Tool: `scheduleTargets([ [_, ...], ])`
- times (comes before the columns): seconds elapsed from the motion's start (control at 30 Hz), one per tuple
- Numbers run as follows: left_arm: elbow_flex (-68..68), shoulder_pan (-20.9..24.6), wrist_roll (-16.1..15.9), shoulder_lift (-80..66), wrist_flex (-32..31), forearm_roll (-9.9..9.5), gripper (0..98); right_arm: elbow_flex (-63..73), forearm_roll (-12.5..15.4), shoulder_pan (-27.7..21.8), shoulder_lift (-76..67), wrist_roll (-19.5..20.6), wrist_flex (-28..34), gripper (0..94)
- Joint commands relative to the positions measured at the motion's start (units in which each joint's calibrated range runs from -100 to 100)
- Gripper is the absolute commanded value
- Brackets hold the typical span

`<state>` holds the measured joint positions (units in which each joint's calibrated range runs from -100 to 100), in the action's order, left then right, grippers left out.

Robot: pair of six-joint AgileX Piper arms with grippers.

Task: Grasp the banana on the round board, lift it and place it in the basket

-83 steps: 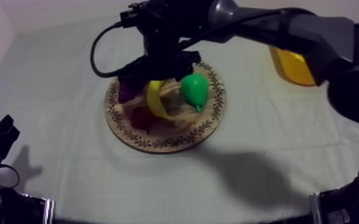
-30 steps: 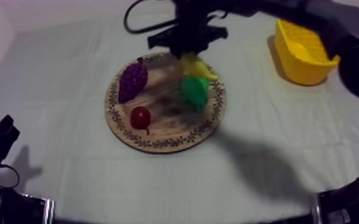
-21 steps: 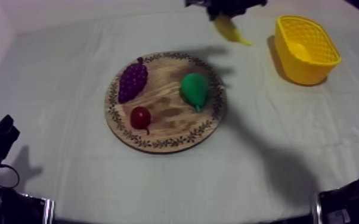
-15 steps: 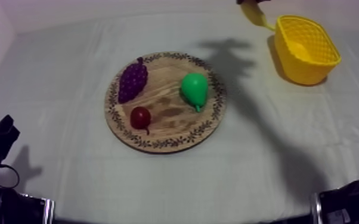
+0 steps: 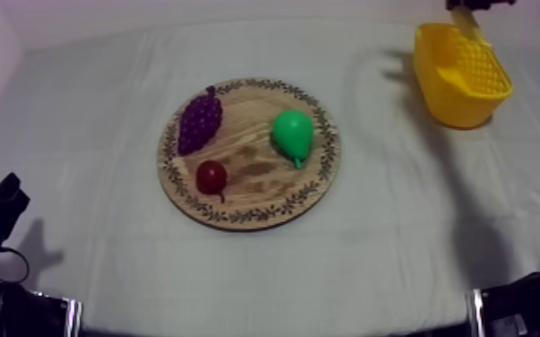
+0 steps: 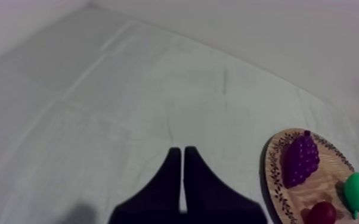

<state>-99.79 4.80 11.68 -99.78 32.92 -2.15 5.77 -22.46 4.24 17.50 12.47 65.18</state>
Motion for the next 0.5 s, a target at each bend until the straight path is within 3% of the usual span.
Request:
scheduleTargets([
  [0.0, 0.0, 0.0, 0.0, 0.0, 0.0, -0.03, 0.1, -2.0, -0.1, -2.4, -0.2, -0.8, -1.5, 12.4],
  [0.3, 0.0, 0.0, 0.0, 0.0, 0.0, -0.03, 0.1, -14.0, 0.3, -5.7, 0.5, -5.1, -11.2, 13.0],
  [0.33, 0.0, 0.0, 0.0, 0.0, 0.0, -0.03, 0.1, -14.8, 0.6, -5.9, 1.2, -5.6, -12.5, 15.7],
  [0.47, 0.0, 0.0, 0.0, 0.0, 0.0, -0.03, 0.1, -15.7, 2.3, -5.6, 4.7, -8.0, -15.8, 42.8],
])
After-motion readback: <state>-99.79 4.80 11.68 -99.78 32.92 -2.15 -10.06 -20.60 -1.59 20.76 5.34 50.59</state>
